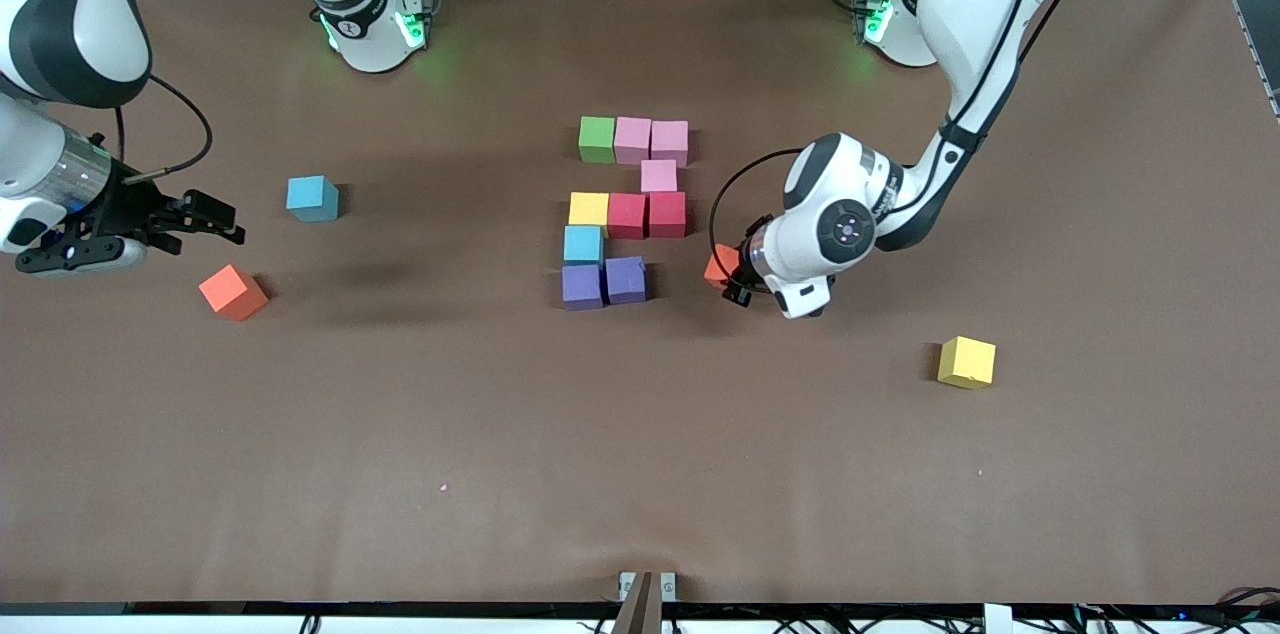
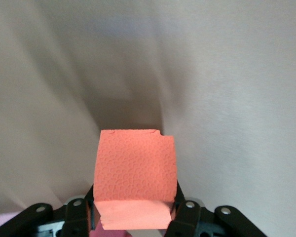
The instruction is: Form number 2 with 11 blocks
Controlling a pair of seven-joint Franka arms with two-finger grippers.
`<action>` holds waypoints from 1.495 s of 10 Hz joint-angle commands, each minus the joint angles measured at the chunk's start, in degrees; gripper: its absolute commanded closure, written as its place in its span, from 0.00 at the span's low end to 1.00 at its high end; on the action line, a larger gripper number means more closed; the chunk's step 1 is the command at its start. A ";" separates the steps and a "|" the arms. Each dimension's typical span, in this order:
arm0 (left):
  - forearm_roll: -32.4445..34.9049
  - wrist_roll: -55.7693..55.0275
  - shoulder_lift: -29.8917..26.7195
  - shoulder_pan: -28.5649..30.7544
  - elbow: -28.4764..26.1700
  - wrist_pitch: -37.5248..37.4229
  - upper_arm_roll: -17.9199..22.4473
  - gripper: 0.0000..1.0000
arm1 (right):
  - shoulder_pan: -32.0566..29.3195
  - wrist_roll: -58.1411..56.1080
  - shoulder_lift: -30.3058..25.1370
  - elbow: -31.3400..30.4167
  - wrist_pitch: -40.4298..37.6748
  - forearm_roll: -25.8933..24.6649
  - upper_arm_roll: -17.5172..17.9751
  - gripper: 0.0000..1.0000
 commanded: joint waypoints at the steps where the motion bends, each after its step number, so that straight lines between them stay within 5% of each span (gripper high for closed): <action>1: -6.56 -1.53 -0.42 -0.17 0.37 4.97 -0.02 0.80 | -1.12 1.01 -1.35 -1.00 -0.88 -2.84 1.25 0.00; 8: -18.08 -1.53 4.68 -3.59 -0.86 18.26 -0.28 0.80 | -1.12 -0.84 -1.17 -1.00 -0.97 -5.04 1.25 0.00; 15: -23.10 -1.53 4.50 -4.92 -2.97 19.59 -0.37 0.80 | -2.17 -0.84 -1.00 -1.00 -0.97 -5.13 1.25 0.00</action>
